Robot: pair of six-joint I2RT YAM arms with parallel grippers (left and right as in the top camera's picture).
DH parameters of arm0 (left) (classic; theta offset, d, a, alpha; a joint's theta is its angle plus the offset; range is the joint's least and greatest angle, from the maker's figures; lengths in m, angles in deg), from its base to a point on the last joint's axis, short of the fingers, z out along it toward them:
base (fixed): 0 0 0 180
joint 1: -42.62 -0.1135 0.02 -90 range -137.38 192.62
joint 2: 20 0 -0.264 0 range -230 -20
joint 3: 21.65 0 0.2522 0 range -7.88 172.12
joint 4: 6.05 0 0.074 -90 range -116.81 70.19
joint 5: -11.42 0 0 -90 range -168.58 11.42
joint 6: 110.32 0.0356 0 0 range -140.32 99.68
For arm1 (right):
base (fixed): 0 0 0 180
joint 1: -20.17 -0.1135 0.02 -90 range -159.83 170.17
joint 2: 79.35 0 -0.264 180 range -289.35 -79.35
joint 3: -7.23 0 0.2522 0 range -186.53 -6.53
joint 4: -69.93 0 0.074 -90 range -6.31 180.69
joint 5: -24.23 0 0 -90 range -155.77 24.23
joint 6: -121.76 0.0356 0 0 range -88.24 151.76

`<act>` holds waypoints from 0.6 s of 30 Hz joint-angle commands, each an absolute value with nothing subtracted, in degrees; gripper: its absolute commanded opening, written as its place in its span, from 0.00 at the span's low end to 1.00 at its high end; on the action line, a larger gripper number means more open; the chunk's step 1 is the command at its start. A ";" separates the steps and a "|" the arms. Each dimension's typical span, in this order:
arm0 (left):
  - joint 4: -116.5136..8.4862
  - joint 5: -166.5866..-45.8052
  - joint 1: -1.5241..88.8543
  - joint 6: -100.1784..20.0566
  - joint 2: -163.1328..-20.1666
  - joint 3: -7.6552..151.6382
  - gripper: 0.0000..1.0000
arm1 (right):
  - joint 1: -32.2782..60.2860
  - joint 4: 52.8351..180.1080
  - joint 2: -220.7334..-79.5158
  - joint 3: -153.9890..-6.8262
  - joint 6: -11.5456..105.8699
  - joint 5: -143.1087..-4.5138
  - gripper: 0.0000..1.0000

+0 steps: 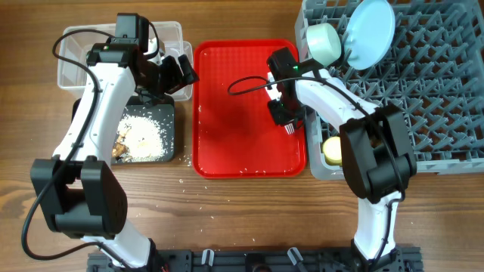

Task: Sort waste into correct bins and load items into the dishwasher rack
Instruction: 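Grasp the white fork with the right gripper and drop it in the rack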

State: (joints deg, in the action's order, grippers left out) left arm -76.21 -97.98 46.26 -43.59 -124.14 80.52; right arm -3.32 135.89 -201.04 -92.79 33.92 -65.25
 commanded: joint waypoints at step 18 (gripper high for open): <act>-76.17 -98.44 45.82 -43.92 -123.11 81.13 1.00 | 0.94 150.60 -177.17 -101.20 35.36 -69.95 0.14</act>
State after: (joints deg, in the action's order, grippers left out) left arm -76.19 -97.98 46.23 -43.59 -124.14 80.52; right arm -2.40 149.99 -183.27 -99.61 32.32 -71.94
